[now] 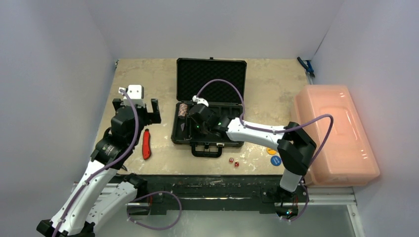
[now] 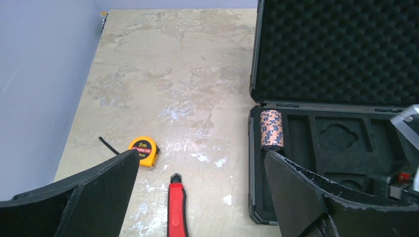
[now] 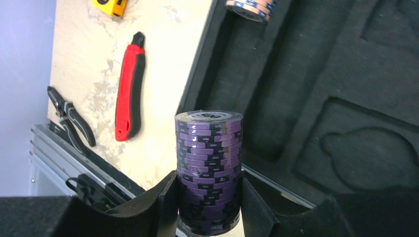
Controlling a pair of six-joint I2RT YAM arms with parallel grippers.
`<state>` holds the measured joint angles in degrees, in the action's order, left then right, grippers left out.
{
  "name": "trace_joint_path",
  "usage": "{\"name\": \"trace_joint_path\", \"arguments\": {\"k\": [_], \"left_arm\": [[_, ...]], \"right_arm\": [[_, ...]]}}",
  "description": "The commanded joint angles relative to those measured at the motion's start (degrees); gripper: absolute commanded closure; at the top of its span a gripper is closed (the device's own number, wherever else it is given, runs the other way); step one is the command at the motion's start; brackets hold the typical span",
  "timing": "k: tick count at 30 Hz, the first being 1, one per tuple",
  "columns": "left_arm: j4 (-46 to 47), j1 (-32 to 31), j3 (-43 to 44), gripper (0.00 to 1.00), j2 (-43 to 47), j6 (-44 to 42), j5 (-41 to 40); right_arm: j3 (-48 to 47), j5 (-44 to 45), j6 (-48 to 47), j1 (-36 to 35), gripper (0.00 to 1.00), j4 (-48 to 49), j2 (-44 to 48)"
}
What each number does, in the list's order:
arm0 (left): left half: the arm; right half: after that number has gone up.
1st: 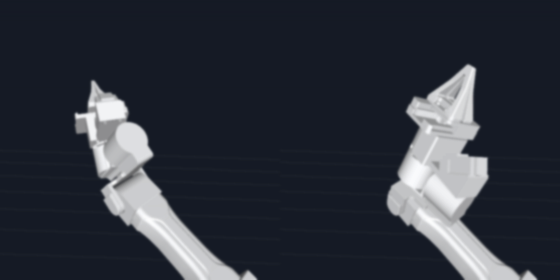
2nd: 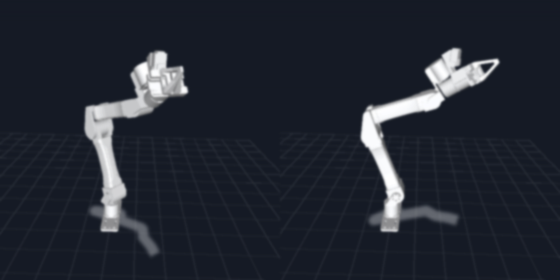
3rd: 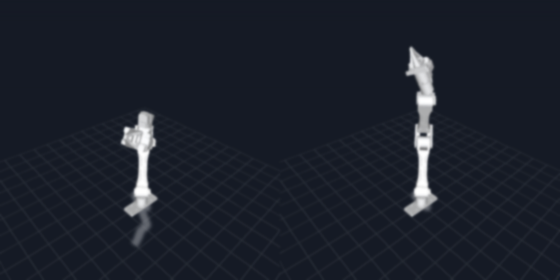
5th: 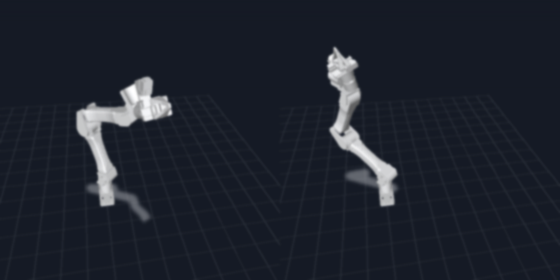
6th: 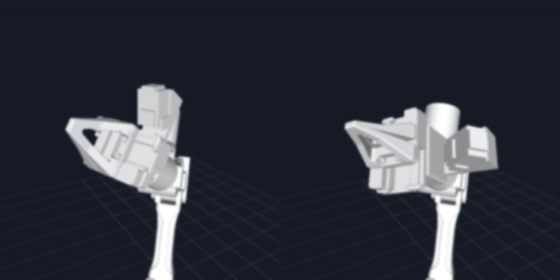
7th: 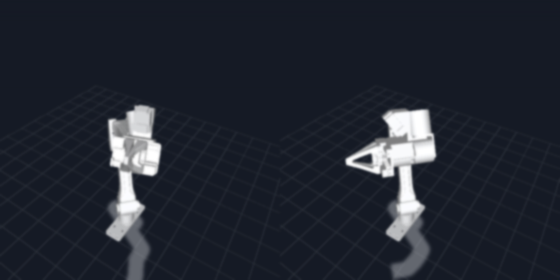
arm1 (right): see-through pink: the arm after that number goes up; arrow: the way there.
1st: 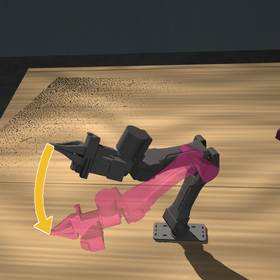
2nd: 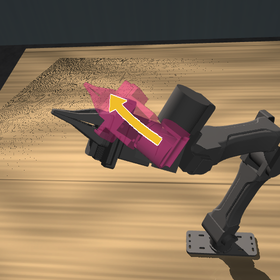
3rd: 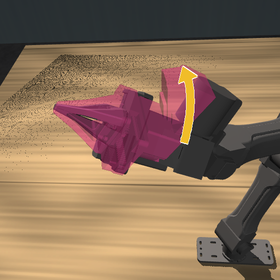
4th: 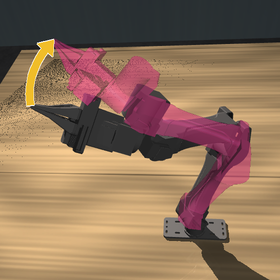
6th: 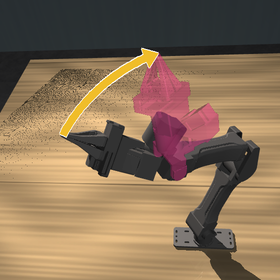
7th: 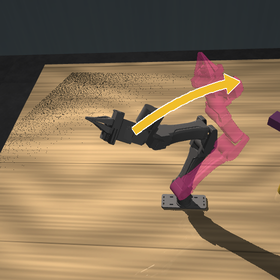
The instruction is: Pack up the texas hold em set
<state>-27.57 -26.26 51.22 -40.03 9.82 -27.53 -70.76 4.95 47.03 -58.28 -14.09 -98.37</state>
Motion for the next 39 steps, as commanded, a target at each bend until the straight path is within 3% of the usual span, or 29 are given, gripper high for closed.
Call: {"name": "trace_joint_path", "arguments": {"k": [1, 13, 23, 39], "left_arm": [[0.27, 0.33, 2.37, 0.0, 0.88, -0.63, -0.94], [0.0, 0.33, 2.35, 0.0, 1.47, -0.68, -0.88], [-0.05, 0.33, 2.22, 0.0, 1.01, -0.79, -0.64], [0.11, 0.33, 1.98, 0.01, 0.22, -0.86, 0.5]], "right_arm": [[-8.09, 0.18, 3.55, -0.43, 1.0, 0.51, -2.72], [-17.76, 2.83, 9.44, -0.43, 1.0, -4.46, -11.42], [-18.81, 8.65, 13.52, -0.26, 0.98, -3.75, -13.19], [-19.94, 8.2, 15.47, 1.18, 0.98, -1.63, -15.95]]}}
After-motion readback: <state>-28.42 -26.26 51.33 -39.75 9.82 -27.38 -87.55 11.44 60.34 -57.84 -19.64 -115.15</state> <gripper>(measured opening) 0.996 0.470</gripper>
